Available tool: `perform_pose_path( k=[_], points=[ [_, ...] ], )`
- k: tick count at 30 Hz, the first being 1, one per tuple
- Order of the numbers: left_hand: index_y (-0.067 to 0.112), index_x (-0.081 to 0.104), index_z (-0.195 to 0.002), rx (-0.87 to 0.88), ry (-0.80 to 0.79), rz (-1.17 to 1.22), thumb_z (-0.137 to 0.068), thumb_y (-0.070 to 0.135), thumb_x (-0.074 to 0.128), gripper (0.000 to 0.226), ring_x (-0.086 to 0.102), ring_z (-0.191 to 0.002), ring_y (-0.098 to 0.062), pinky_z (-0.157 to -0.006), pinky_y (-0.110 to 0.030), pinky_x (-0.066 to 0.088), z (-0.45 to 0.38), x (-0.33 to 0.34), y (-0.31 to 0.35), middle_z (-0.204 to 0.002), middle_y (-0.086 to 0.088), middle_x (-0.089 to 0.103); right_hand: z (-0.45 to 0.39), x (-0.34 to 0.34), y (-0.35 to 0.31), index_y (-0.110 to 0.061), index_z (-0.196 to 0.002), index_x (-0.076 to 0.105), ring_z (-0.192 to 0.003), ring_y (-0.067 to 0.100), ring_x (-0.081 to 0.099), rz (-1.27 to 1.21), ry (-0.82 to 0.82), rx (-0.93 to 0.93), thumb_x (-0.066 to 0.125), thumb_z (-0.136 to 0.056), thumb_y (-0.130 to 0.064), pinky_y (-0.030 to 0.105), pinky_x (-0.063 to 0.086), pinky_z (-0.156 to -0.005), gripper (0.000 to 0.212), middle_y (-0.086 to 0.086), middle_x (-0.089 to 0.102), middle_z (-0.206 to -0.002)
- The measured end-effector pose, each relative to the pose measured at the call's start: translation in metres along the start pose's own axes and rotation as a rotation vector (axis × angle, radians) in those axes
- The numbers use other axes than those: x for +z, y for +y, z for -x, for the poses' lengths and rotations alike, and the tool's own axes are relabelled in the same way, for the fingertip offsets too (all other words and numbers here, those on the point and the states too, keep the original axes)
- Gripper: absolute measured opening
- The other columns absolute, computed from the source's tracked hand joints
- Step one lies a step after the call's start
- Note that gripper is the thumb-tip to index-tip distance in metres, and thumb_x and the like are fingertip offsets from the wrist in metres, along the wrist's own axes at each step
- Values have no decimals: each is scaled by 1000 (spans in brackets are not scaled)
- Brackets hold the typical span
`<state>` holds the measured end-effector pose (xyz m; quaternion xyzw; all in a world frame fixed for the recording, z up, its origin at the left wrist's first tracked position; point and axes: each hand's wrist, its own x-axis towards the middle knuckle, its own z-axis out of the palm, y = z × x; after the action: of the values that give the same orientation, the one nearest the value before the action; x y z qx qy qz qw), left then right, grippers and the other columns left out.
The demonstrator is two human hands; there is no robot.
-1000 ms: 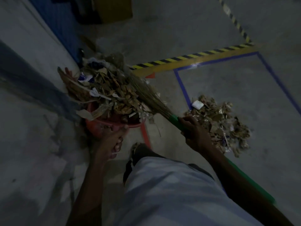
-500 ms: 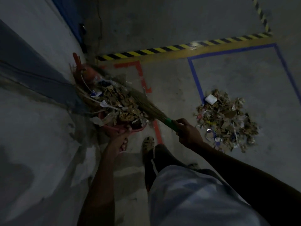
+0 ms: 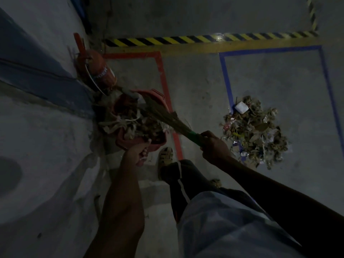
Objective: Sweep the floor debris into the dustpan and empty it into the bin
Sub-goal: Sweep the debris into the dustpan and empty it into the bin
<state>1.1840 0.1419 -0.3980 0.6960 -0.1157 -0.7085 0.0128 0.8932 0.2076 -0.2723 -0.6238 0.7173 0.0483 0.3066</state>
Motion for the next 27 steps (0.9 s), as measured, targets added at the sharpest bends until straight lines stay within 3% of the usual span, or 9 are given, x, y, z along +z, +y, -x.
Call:
perform_pose_path(
  k=[2,5,8,11,17,22,27],
  points=[
    [14,38,-59,-1,17,-30,-97,32,68,51,34,-45,-12,-32,-16,30,-4,2,1,-43,3,38,1,-1,-1,-22,-131,62,-83,25,65,-1,4,-16,65,-81,-3,34,49,-60,53,-4,53,-131],
    [13,38,-61,23,21,-15,-101,23,63,48,34,-29,-5,-32,-14,29,-2,9,4,-33,7,38,3,-6,5,-23,-131,63,-82,22,64,-30,23,-36,67,-82,-2,33,49,-60,54,-4,54,-130],
    [14,38,-62,15,15,-17,-101,27,61,47,32,-28,-3,-33,-14,30,5,18,4,-34,7,38,5,-14,16,-20,-130,64,-84,24,65,-42,66,-51,68,-79,-1,37,54,-62,54,-3,57,-129],
    [14,37,-61,-7,23,-24,-102,28,59,49,33,-40,-7,-38,-18,31,15,31,-2,-40,4,39,10,-19,34,-18,-130,63,-82,26,65,-51,103,-21,68,-78,1,34,51,-59,56,1,59,-125],
    [12,37,-60,-11,45,-30,-104,27,55,50,31,-30,-6,-34,-16,26,33,69,-32,-32,6,35,35,-8,93,-16,-128,64,-82,30,63,-114,136,90,70,-77,-1,37,52,-58,54,5,59,-120],
    [12,41,-62,30,93,52,-102,26,61,47,32,-27,-4,-36,-15,29,43,116,-62,-34,6,39,58,3,143,-16,-128,64,-82,32,63,-133,98,139,67,-79,-3,26,36,-60,51,9,59,-114],
    [14,53,-53,51,167,136,-99,21,65,47,30,-26,-2,-34,-15,27,39,189,-84,-34,8,41,71,31,203,-9,-129,62,-91,34,63,-282,72,213,66,-83,-3,28,42,-67,47,14,61,-113]
  ],
)
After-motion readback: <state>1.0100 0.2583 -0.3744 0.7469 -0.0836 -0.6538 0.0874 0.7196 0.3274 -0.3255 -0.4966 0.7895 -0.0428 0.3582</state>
